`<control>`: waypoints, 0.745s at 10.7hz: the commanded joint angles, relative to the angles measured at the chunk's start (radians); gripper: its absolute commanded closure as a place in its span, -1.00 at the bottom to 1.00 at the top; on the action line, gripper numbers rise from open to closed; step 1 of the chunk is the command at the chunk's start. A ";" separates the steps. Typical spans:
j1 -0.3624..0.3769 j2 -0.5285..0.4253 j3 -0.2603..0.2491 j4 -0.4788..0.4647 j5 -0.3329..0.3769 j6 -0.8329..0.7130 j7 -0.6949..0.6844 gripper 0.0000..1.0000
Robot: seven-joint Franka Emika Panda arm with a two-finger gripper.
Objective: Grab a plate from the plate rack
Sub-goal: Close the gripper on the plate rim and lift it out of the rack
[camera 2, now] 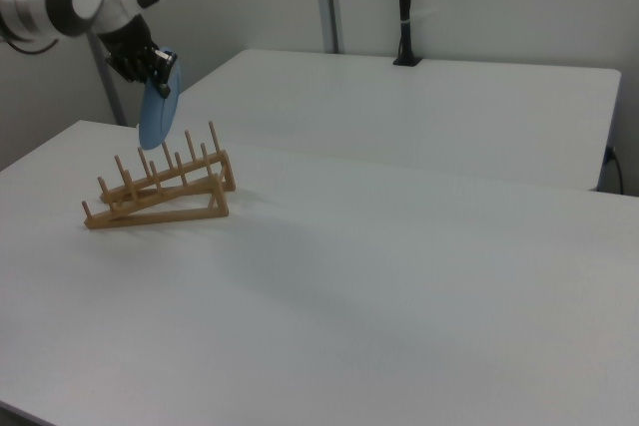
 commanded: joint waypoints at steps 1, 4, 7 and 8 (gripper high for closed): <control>-0.070 -0.133 -0.018 -0.007 0.070 -0.301 -0.283 1.00; -0.244 -0.152 -0.021 0.006 0.150 -0.520 -0.578 1.00; -0.407 -0.120 -0.071 -0.046 0.252 -0.594 -0.820 1.00; -0.451 -0.088 -0.093 -0.068 0.273 -0.594 -0.877 1.00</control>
